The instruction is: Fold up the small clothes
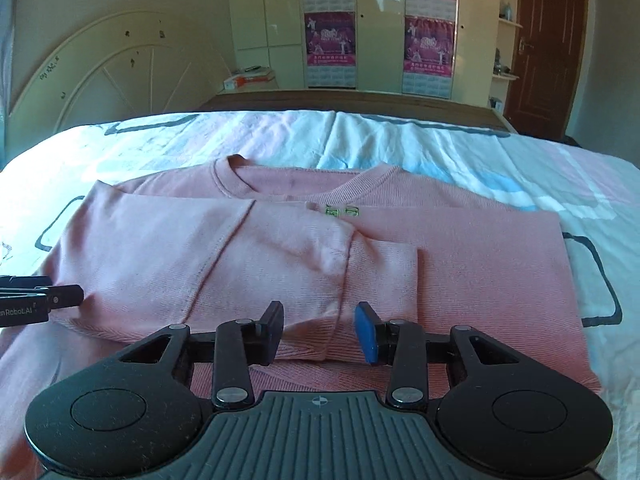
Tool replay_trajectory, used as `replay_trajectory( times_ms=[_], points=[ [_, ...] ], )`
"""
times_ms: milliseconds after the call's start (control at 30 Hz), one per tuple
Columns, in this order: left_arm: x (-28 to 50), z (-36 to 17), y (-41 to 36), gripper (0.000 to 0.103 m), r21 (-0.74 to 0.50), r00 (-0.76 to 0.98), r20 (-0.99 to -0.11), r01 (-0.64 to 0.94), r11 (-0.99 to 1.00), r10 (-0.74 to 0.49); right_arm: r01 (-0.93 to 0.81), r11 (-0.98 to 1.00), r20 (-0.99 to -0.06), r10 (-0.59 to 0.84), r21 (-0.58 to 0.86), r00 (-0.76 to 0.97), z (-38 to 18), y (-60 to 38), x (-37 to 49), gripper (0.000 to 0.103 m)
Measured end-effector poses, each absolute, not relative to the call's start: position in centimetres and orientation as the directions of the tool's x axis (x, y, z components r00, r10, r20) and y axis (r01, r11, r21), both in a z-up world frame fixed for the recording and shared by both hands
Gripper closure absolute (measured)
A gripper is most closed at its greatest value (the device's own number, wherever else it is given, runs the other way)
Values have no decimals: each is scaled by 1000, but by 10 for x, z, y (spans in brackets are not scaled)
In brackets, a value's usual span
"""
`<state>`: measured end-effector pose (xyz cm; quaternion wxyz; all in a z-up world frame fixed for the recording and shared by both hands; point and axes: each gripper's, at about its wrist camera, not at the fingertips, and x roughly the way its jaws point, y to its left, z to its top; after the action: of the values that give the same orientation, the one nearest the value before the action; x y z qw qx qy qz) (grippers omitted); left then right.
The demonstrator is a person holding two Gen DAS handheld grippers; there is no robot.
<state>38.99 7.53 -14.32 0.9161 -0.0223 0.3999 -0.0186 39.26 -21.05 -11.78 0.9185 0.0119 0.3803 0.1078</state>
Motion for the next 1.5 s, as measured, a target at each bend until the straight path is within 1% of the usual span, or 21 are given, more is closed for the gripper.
replay_trajectory(
  times_ms=[67,133,200,233,300,400,467,533,567,633,833,933,1067,1200,1267,1367,1500],
  points=[
    [380,-142,67,41,-46,677,-734,30,998,-54,-184,977,-720,204,108,663,-125,-212,388,63],
    [372,-146,60,42,-35,665,-745,34,999,-49,-161,978,-740,207,134,640,-131,-219,384,63],
    [362,-144,54,43,-44,652,-756,19,999,-45,-159,975,-734,220,153,642,-124,-224,375,63],
    [357,-140,50,43,-64,657,-751,22,998,-63,-174,972,-720,233,157,654,-118,-225,368,63],
    [347,-134,36,42,-68,666,-741,48,997,-83,-206,964,-706,265,170,657,-109,-224,356,63],
    [337,-134,12,42,-69,648,-753,87,994,-109,-244,946,-716,321,212,620,-112,-219,345,63],
    [334,-140,6,42,-63,628,-772,76,995,-97,-262,944,-734,322,201,597,-120,-218,338,63],
    [331,-150,2,41,-28,604,-794,70,997,-64,-265,945,-755,316,194,574,-130,-226,332,63],
    [327,-152,2,40,-14,609,-792,66,998,-51,-262,949,-759,301,177,577,-134,-233,327,63],
    [322,-153,4,36,6,618,-786,50,999,-26,-255,953,-755,287,163,590,-136,-248,320,63],
    [309,-152,2,36,37,623,-782,4,999,26,-220,959,-759,277,179,589,-131,-279,304,63],
    [296,-142,-1,36,23,625,-781,9,1000,12,-231,946,-744,323,229,585,-123,-278,292,63],
    [278,-138,-10,36,44,636,-771,77,996,-15,-264,929,-729,367,258,578,-115,-260,278,63],
    [276,-146,-14,36,23,621,-781,122,992,-58,-287,926,-730,370,244,575,-116,-232,268,63],
    [270,-149,-12,35,21,621,-780,149,989,-77,-298,930,-740,355,216,572,-118,-220,259,63],
    [258,-152,2,32,14,617,-782,160,987,-89,-305,942,-780,297,142,551,-128,-210,245,63],
    [235,-155,34,31,-5,614,-782,162,987,-105,-257,966,-792,188,40,581,-131,-227,225,63]
  ],
)
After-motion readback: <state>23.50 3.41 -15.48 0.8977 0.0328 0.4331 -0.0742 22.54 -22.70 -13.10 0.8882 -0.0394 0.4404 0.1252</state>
